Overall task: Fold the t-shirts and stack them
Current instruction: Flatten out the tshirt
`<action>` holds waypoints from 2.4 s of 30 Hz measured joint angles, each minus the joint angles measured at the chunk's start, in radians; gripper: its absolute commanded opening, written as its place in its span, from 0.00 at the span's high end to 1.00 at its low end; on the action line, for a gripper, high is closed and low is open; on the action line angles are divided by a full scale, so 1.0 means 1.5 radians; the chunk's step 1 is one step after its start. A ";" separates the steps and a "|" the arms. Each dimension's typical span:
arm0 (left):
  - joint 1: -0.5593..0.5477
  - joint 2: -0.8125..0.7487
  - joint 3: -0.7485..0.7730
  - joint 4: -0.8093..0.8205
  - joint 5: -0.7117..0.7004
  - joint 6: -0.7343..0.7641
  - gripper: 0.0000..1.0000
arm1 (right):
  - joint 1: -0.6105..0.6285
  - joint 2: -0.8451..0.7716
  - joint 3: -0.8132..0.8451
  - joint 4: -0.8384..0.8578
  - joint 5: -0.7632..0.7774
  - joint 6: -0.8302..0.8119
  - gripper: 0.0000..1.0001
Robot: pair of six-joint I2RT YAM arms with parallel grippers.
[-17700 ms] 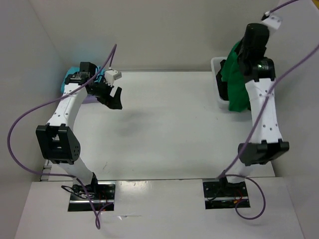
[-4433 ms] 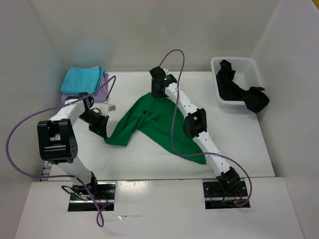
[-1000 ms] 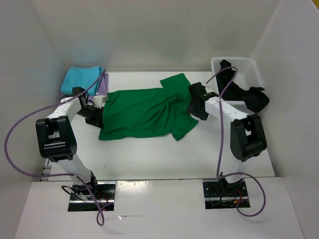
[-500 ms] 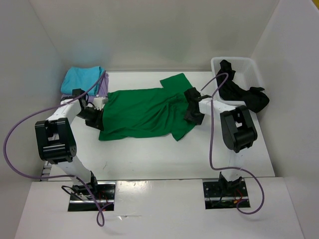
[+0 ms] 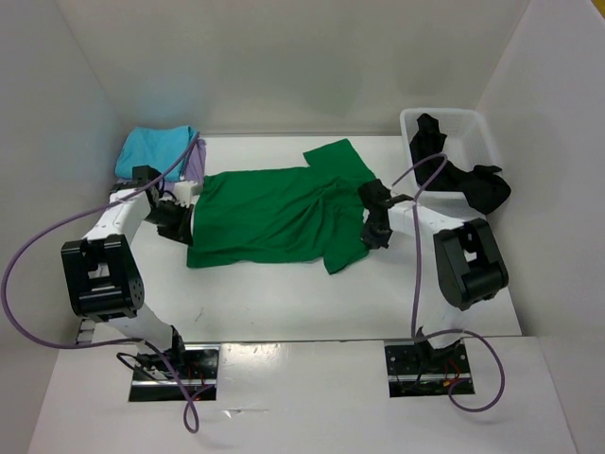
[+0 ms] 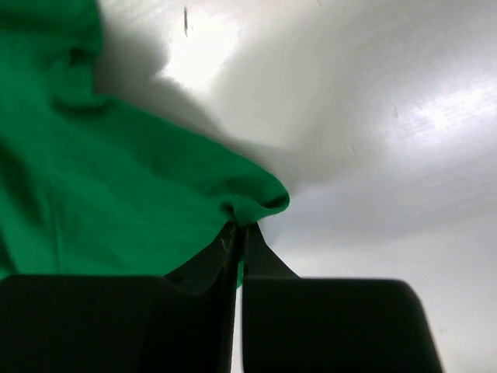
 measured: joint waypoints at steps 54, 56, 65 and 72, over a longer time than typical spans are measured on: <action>0.032 0.037 0.452 -0.112 0.002 0.001 1.00 | -0.075 -0.158 0.375 -0.176 -0.103 -0.042 1.00; 0.034 0.106 0.646 -0.071 0.012 -0.055 1.00 | -0.098 -0.032 0.617 -0.184 -0.085 -0.083 1.00; 0.049 0.024 0.877 0.112 0.079 -0.168 1.00 | -0.097 0.162 1.316 -0.276 0.013 -0.160 1.00; 0.049 -0.030 0.690 0.142 0.144 -0.148 1.00 | -0.074 0.082 1.295 -0.319 0.055 -0.168 1.00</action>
